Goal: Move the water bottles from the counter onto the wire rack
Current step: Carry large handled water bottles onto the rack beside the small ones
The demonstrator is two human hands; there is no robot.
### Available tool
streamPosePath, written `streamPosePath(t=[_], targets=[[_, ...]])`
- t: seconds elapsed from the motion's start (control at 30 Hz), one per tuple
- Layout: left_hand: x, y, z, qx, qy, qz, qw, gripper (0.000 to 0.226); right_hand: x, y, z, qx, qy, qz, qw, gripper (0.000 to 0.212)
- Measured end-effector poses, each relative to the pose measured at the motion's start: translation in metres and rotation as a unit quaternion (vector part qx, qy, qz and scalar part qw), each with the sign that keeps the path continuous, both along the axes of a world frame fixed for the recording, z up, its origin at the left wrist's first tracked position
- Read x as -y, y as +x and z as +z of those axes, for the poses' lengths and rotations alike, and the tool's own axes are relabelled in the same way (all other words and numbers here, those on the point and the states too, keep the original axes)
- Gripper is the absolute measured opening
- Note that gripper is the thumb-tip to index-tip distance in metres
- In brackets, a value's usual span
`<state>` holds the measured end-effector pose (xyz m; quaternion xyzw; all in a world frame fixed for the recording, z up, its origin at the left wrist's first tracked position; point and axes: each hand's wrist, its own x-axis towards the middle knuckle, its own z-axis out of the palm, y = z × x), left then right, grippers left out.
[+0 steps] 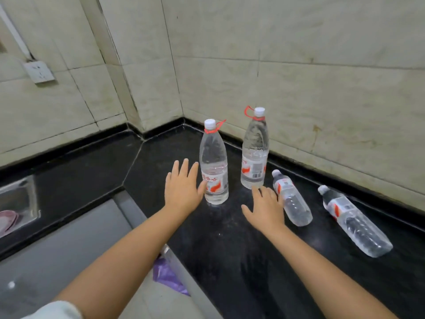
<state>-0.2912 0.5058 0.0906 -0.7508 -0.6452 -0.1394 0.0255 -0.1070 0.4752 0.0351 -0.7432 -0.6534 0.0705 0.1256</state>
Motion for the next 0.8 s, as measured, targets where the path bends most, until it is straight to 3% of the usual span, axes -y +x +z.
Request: streamPosePath(t=[0.17, 0.3, 0.47, 0.63, 0.8], targets=[[-0.102, 0.002, 0.03, -0.009, 0.124, -0.189, 0.974, 0.069, -0.048, -0.02, -0.029, -0.029, -0.033, -0.031, 0.999, 0.064], [-0.164, 0.005, 0.042, -0.046, 0.062, -0.322, 0.944, 0.094, -0.078, -0.035, -0.042, -0.054, -0.071, -0.051, 0.995, 0.072], [-0.215, -0.01, 0.028, 0.029, 0.14, -0.426, 0.894, 0.102, -0.106, -0.067, -0.054, -0.211, -0.098, -0.134, 0.963, 0.08], [-0.25, -0.037, 0.019, 0.151, 0.081, -0.37, 0.913, 0.094, -0.137, -0.098, -0.068, -0.388, -0.097, -0.236, 0.885, 0.077], [-0.279, -0.083, -0.006, 0.274, 0.028, -0.204, 0.939, 0.092, -0.174, -0.119, -0.071, -0.529, 0.003, -0.255, 0.81, 0.067]])
